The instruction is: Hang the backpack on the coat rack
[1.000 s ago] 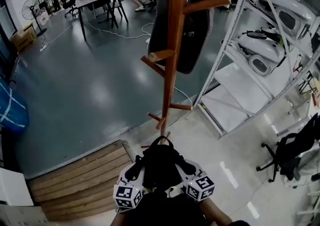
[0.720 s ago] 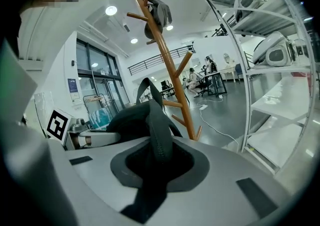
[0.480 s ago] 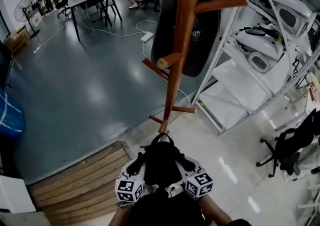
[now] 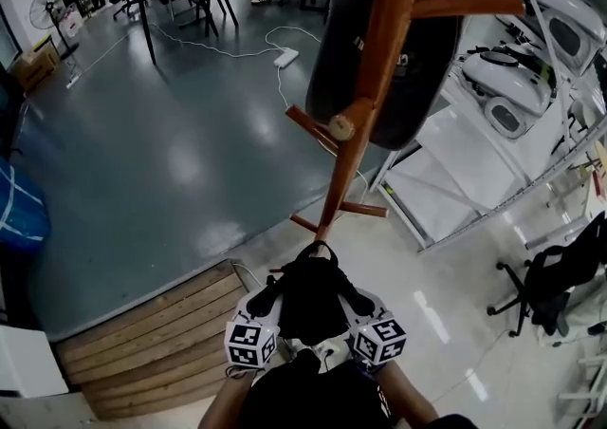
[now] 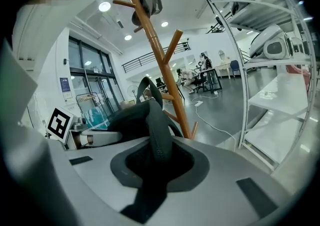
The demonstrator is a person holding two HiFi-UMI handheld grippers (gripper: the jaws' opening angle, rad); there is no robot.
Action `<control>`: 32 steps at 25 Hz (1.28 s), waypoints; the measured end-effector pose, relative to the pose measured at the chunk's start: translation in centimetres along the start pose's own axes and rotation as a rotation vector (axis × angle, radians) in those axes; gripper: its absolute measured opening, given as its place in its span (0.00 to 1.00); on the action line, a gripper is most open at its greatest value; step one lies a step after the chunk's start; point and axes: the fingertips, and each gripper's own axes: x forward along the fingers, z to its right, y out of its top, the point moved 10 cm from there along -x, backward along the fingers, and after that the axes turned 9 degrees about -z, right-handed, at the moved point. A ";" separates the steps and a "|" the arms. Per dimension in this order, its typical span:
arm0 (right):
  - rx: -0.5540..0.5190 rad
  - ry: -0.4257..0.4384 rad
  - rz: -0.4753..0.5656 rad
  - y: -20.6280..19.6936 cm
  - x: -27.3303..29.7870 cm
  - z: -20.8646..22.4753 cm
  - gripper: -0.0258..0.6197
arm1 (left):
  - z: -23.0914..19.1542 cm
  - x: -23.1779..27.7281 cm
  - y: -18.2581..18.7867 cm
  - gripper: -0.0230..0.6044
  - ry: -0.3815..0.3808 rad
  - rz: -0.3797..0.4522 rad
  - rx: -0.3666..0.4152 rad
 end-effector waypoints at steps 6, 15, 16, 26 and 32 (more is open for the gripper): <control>0.007 -0.002 -0.009 0.1 1.4 0.6 0.13 | -1.0 1.4 0.2 0.20 -0.002 -0.011 0.008; 0.022 -0.022 -0.019 0.0 2.6 2.5 0.13 | -1.1 3.8 0.5 0.20 -0.008 -0.037 0.005; 0.022 -0.023 -0.020 0.0 2.8 2.8 0.13 | -1.1 4.1 0.5 0.20 -0.008 -0.041 0.006; 0.028 -0.026 -0.027 -0.4 4.5 4.5 0.13 | -1.8 6.5 0.3 0.20 -0.008 -0.072 0.007; 0.034 -0.026 -0.037 -0.4 5.3 5.3 0.13 | -2.1 7.5 0.3 0.20 -0.005 -0.091 0.002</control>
